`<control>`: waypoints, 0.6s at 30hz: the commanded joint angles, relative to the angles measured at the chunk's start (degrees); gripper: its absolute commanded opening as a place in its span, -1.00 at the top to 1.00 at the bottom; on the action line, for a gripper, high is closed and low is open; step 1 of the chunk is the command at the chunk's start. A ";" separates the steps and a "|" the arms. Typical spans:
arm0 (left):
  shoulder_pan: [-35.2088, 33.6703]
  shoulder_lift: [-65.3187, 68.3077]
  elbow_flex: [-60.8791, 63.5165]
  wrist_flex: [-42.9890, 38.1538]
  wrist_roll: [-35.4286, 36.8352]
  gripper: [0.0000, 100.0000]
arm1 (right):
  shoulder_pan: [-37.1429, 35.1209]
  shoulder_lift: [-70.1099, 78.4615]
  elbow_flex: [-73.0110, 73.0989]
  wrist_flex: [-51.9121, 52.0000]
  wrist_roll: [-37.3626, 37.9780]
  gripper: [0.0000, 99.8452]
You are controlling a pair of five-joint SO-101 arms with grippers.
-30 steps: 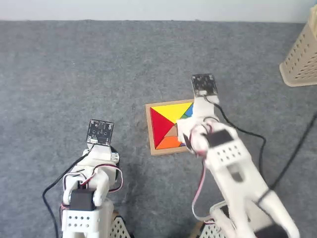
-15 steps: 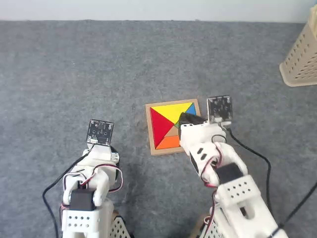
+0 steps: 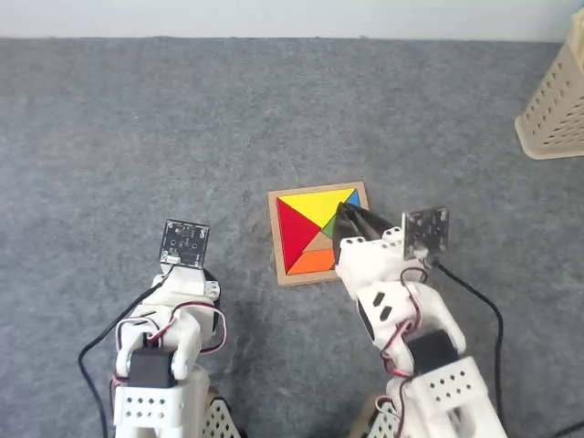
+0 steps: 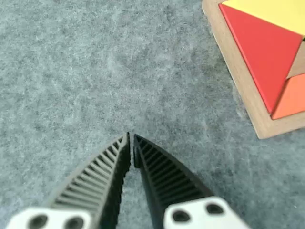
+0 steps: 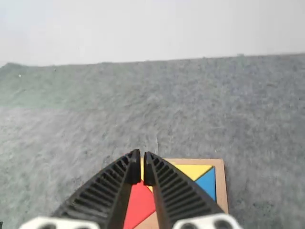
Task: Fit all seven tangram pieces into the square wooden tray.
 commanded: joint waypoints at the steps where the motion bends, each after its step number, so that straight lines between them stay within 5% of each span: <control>1: -0.26 -0.18 -0.31 0.26 0.53 0.98 | 1.27 -6.64 0.97 -1.36 1.32 0.99; 6: -0.26 -0.18 -0.31 0.26 0.53 0.98 | 1.27 -12.97 4.57 -1.36 1.85 0.99; 11: -0.26 -0.18 -0.31 0.26 0.53 0.98 | 2.15 -16.92 8.26 0.04 12.57 0.99; 18: -0.26 -0.18 -0.31 0.26 0.53 0.98 | 17.27 -21.58 7.91 23.60 20.13 0.99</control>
